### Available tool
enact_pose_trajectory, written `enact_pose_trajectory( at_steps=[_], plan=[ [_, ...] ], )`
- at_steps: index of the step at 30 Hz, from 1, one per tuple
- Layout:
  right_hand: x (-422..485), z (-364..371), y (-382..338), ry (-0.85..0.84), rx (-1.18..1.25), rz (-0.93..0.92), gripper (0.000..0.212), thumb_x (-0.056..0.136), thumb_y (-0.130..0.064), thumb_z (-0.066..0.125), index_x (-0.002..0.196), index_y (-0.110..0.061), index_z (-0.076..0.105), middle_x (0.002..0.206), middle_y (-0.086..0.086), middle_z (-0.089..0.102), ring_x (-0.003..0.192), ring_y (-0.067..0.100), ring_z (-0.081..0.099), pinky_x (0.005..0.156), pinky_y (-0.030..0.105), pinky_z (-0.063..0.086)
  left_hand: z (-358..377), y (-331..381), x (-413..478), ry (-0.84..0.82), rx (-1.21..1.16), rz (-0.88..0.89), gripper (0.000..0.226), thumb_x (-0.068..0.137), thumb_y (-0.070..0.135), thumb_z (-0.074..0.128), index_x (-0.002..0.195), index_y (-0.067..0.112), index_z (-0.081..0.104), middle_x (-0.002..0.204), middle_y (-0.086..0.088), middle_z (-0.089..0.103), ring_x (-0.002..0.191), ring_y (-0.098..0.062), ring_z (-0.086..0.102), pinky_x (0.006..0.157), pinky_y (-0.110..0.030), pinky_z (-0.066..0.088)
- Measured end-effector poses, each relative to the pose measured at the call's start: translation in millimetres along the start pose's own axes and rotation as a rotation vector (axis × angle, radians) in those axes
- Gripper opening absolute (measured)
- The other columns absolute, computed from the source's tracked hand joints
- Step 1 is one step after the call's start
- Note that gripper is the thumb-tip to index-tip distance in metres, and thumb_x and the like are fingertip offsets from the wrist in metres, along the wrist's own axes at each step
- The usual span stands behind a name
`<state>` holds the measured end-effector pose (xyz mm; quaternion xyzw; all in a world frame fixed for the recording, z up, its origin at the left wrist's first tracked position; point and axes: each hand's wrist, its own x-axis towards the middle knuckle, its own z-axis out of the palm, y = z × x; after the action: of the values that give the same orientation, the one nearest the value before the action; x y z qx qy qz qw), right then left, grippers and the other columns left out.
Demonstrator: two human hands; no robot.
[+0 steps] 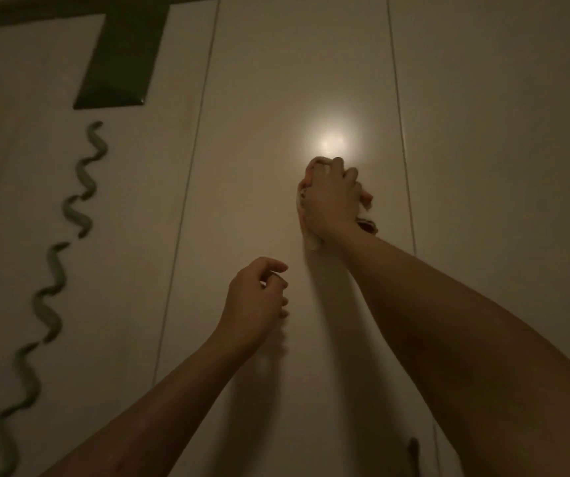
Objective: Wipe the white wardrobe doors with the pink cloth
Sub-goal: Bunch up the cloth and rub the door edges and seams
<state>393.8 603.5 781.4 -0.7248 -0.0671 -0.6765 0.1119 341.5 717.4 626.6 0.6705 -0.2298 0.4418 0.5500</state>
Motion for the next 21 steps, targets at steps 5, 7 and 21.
enact_pose_trajectory(
  at_steps=[5, 7, 21],
  plan=[
    [-18.2, 28.4, -88.2, -0.082, -0.067, -0.126, 0.046, 0.088, -0.028, 0.057, 0.131, -0.018, 0.048, 0.124, 0.01, 0.048, 0.108, 0.031, 0.047, 0.079, 0.058, 0.043, -48.5, -11.4, 6.0, 0.055, 0.047, 0.008, 0.025, 0.093, 0.007, 0.042, 0.104, 0.016, 0.063, 0.09, -0.01, 0.063, 0.07, -0.021, 0.063, 0.058, -0.034, 0.057],
    [-26.2, 37.4, -117.3, -0.104, -0.029, -0.21, 0.046, 0.088, -0.03, 0.057, 0.132, -0.017, 0.049, 0.125, 0.009, 0.049, 0.11, 0.031, 0.046, 0.083, 0.055, 0.041, -66.8, -14.5, 6.2, 0.083, 0.067, 0.016, 0.025, 0.093, 0.006, 0.042, 0.102, 0.016, 0.063, 0.089, -0.012, 0.064, 0.07, -0.023, 0.064, 0.059, -0.037, 0.059],
    [-28.4, 50.8, -138.2, -0.038, 0.036, -0.299, 0.038, 0.089, -0.032, 0.052, 0.123, -0.015, 0.056, 0.121, 0.009, 0.051, 0.108, 0.029, 0.048, 0.088, 0.044, 0.039, -95.0, -28.1, 7.7, 0.142, 0.094, -0.026, 0.027, 0.093, 0.004, 0.04, 0.107, 0.011, 0.062, 0.091, -0.012, 0.063, 0.069, -0.023, 0.063, 0.056, -0.031, 0.056]
  ],
)
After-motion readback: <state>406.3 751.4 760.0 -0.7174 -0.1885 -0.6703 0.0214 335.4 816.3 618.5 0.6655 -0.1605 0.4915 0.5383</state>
